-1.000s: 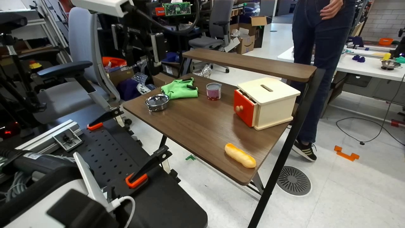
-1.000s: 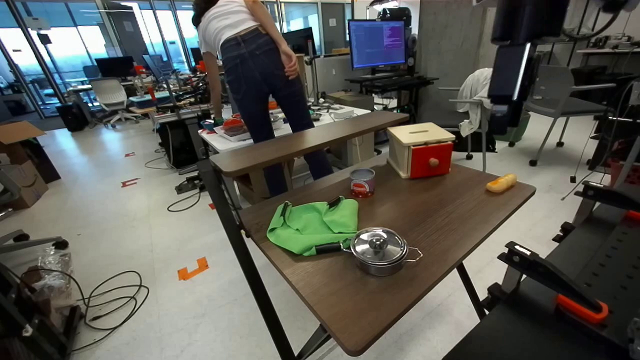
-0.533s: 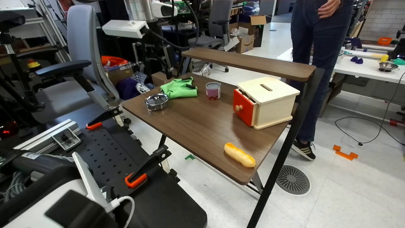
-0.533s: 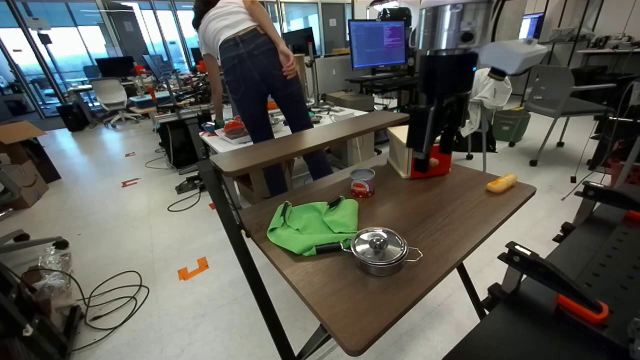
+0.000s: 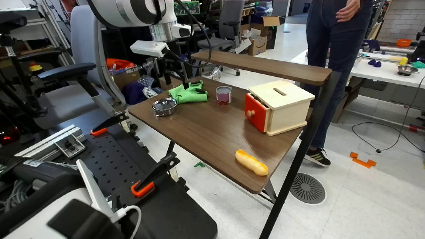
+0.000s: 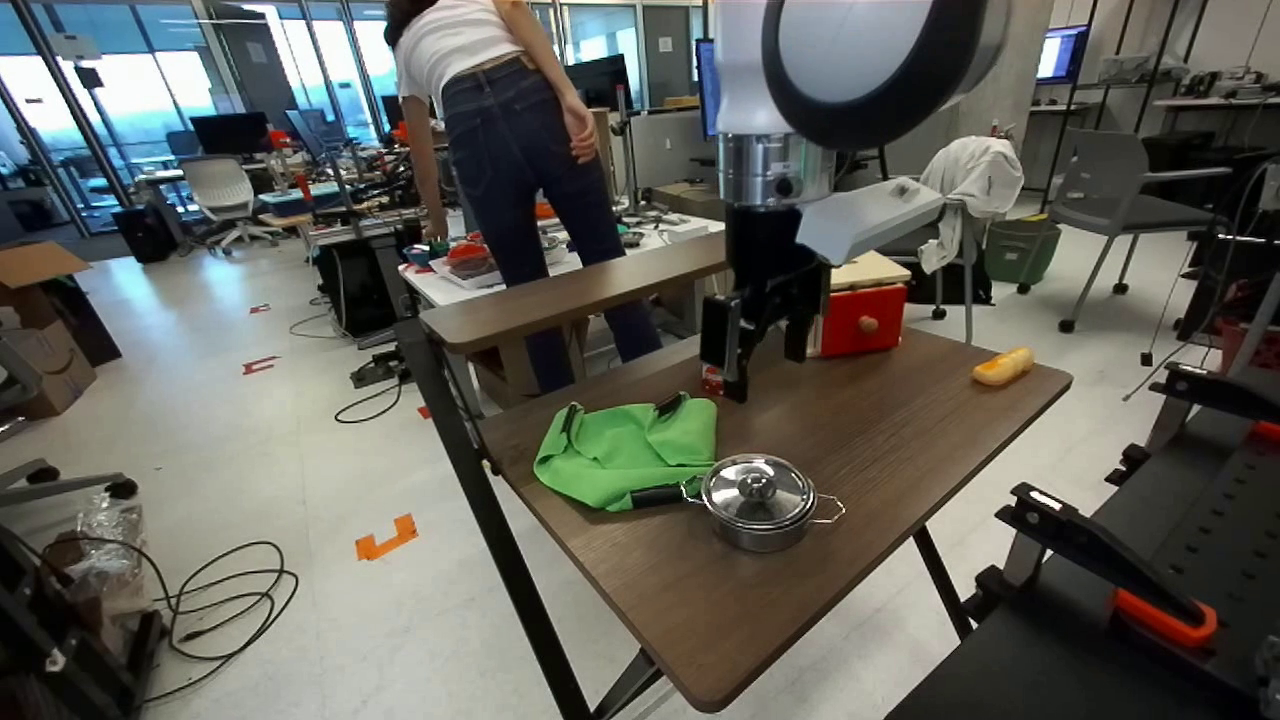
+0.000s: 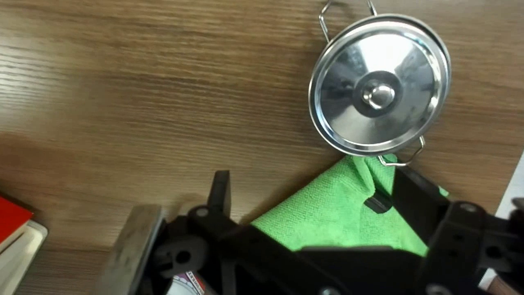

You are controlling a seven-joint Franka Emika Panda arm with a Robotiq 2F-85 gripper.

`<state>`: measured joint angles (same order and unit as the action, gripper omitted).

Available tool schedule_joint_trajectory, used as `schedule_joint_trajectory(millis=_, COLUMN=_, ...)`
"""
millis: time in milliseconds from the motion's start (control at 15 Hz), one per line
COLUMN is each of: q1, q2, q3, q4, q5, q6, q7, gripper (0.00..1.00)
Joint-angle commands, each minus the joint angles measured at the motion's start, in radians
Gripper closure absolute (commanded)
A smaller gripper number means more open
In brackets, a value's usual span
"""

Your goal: Move the green towel to the right.

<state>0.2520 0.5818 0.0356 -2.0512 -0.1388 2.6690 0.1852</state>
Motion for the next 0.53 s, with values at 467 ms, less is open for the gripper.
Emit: schedule_joint_trajectory(millis=467, q1=0.098, q2=0.251, q3=-0.025, q4=0.313, q5=0.0, q6=-0.019, q7=0.061, gripper=0.0)
